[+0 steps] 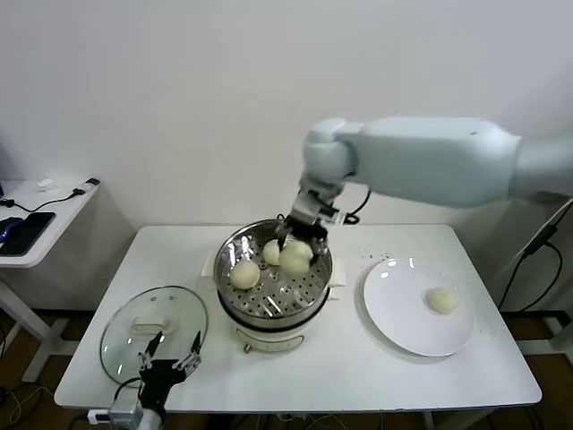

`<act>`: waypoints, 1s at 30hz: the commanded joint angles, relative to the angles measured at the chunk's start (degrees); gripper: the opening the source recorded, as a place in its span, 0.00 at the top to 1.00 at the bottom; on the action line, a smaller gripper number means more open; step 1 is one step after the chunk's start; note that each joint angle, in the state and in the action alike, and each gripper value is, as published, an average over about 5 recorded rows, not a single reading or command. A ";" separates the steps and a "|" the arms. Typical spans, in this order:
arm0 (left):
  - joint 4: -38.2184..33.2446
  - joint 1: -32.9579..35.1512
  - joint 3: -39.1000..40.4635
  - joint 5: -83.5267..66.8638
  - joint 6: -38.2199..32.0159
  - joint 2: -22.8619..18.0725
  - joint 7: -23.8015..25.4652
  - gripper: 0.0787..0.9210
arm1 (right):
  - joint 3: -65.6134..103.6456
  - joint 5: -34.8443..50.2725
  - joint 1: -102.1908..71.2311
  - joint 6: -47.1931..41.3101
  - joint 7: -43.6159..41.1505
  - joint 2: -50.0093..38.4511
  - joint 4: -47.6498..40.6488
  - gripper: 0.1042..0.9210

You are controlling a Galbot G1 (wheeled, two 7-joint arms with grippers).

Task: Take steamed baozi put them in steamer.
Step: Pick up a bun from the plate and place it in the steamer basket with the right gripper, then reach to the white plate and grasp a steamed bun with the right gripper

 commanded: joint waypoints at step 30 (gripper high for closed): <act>-0.33 0.28 -0.04 -0.57 -0.19 0.47 -0.29 0.12 | -1.20 10.55 2.00 8.60 -4.75 1.02 -8.85 0.12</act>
